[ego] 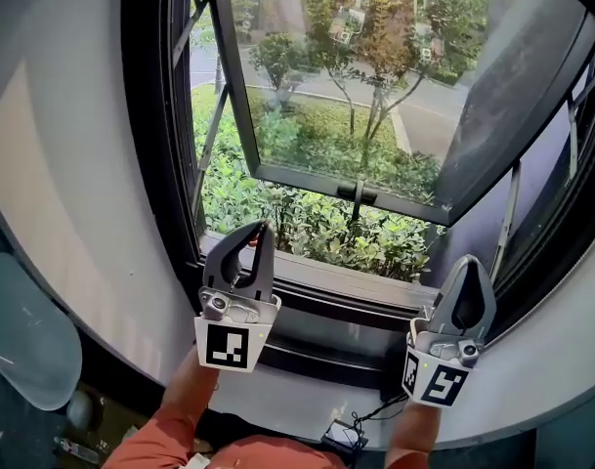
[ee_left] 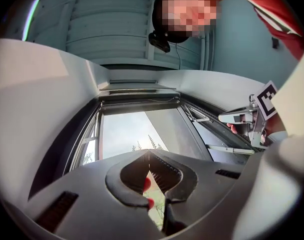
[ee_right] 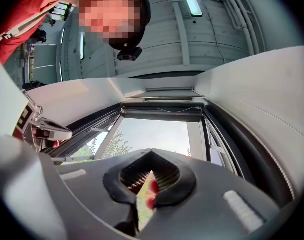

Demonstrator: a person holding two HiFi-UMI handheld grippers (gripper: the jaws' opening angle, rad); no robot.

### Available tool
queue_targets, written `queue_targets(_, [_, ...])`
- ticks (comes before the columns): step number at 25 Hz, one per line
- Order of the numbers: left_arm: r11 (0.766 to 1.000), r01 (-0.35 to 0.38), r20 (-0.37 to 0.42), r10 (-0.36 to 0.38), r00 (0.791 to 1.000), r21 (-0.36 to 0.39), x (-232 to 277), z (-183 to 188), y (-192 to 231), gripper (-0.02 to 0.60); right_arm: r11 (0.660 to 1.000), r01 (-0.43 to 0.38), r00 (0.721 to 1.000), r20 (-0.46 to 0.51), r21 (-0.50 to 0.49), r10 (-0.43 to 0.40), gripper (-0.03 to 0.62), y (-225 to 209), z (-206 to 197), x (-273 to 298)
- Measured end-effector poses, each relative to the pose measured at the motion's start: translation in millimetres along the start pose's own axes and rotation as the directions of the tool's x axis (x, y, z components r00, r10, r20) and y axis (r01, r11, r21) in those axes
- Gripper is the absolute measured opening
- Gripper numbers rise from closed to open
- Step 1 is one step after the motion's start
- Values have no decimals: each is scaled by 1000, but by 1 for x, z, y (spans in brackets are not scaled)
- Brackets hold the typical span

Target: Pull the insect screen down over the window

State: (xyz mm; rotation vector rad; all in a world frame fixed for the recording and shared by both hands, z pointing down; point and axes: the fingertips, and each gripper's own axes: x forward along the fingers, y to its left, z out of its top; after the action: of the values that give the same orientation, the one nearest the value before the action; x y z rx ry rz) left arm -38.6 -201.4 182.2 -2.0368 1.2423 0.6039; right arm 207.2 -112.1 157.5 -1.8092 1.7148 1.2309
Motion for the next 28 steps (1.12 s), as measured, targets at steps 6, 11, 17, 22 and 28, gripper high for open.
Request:
queue_targets(6, [1000,-14,55,13,998,19,16,20,11,6,1000,7,999,48,-7,-7,9,-6,17,15])
queue_targets(11, [999,-14,89,10,996,43,28,32,17,6,1000,8,997,79,-26,-6,9,-11,28,26])
queue_targets(17, [998,-20,132,11,991,64,43,48,23,6,999,8,993,122,-53,-1,9,-16,41,46])
queue_targets(22, [992,-17,155,-3,988,122,55,64,29,6,996,8,988,152,-88,6,9,-23,56,60])
queue_targets(28, [989,-34,199,6,980,142,70,83,40,6,993,-17,982,185,-115,38,9,-22,69,79])
